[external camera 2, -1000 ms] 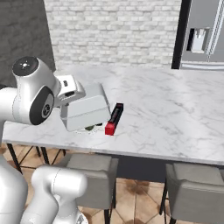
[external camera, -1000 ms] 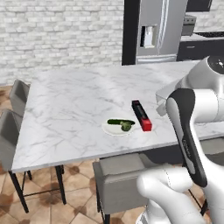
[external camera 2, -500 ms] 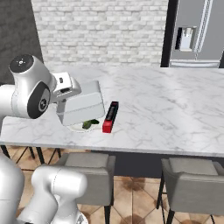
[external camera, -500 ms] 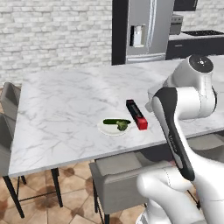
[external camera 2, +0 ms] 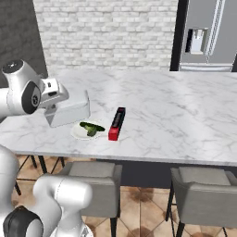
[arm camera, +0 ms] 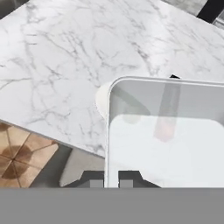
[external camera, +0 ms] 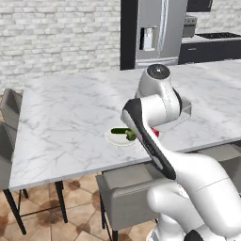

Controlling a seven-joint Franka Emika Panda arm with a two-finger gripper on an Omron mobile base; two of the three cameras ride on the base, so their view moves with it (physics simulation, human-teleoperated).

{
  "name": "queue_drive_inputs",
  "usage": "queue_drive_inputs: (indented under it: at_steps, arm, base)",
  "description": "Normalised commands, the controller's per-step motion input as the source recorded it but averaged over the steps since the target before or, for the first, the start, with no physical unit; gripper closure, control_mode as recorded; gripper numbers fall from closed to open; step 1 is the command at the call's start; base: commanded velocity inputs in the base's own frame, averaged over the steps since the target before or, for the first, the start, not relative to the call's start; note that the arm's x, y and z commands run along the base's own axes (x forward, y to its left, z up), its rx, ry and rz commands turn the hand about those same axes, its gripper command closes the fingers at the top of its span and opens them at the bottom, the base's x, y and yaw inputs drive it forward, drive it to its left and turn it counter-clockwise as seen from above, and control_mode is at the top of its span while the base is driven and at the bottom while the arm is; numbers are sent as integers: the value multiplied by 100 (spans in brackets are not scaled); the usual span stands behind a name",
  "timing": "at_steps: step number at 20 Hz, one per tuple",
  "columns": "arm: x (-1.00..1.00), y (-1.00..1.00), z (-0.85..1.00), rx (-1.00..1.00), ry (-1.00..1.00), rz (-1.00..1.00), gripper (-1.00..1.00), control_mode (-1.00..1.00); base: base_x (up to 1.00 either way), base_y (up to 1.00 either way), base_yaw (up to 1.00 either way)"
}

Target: Retrieve the tupperware and aluminum foil from the cabinet and place them on the dining counter near the plate with cucumber and broccoli to prepare for storing leftovers.

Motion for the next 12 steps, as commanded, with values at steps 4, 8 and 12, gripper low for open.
queue_drive_inputs:
  at_steps: [4,8,12]
  arm:
    - [59,100,-55,-3,4,-5,100,-100]
    - [47,93,-52,0,-1,-8,100,-100]
    - [27,55,-48,9,-7,-2,100,-100]
  base:
    - [0,0,0]
    - [0,0,0]
    - [0,0,0]
